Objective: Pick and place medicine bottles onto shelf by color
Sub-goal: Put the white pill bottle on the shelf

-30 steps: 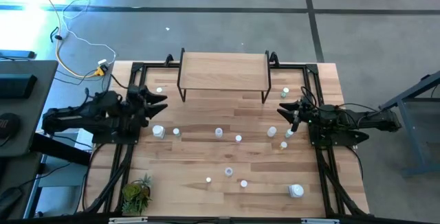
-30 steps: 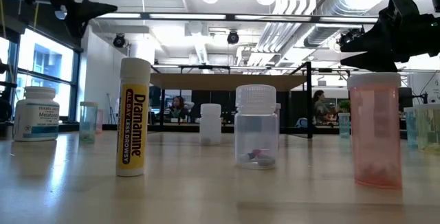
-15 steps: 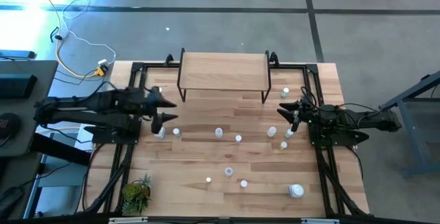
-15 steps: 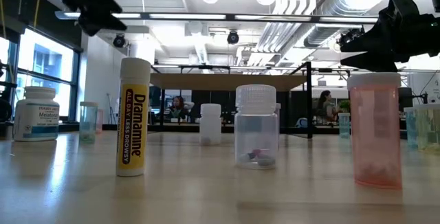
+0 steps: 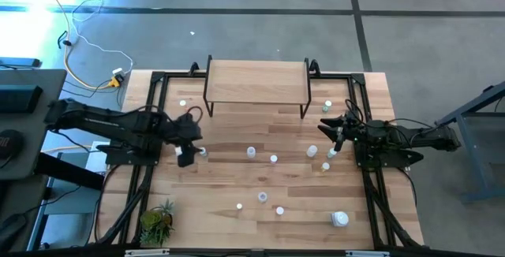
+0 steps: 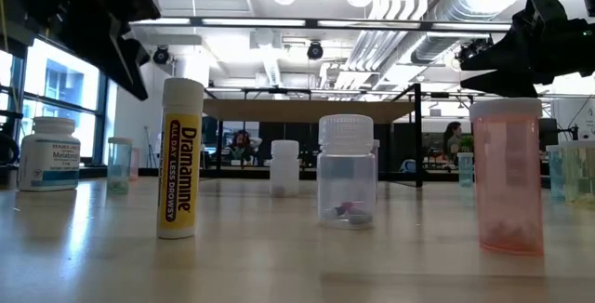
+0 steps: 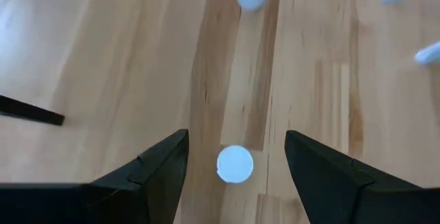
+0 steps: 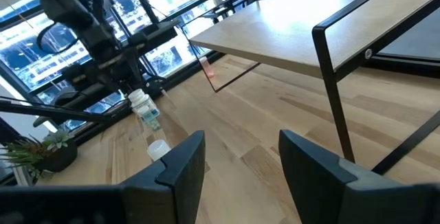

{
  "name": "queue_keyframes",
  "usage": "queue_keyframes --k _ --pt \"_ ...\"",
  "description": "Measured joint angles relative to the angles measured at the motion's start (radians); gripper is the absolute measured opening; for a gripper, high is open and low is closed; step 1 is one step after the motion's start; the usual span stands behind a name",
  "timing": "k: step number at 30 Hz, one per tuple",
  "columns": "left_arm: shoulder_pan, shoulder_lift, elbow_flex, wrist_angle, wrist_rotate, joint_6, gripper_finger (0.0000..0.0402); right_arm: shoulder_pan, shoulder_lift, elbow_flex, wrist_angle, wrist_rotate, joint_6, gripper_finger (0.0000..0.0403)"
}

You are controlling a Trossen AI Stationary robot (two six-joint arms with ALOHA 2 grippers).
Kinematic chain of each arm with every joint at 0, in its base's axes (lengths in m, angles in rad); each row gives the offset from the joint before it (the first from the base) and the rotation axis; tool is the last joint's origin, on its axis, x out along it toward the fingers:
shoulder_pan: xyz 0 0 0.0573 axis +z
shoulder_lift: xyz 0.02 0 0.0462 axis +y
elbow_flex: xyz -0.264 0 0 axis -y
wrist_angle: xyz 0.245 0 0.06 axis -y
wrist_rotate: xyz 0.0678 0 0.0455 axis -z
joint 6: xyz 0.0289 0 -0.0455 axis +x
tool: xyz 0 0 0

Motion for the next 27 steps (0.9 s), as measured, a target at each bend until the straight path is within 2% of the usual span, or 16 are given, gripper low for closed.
queue_keyframes --k 10,16,27 --pt "-0.032 0.141 0.0 -0.001 -0.024 -0.01 0.0232 0.0 0.0 0.0 0.0 0.0 0.0 0.0177" --pt "-0.032 0.212 0.0 -0.003 -0.082 -0.01 0.0232 0.0 0.0 0.0 0.0 0.001 0.0 0.0177" --pt "-0.032 0.293 -0.001 -0.002 -0.059 -0.01 0.0232 0.0 0.0 0.0 0.0 0.002 0.0 0.0177"
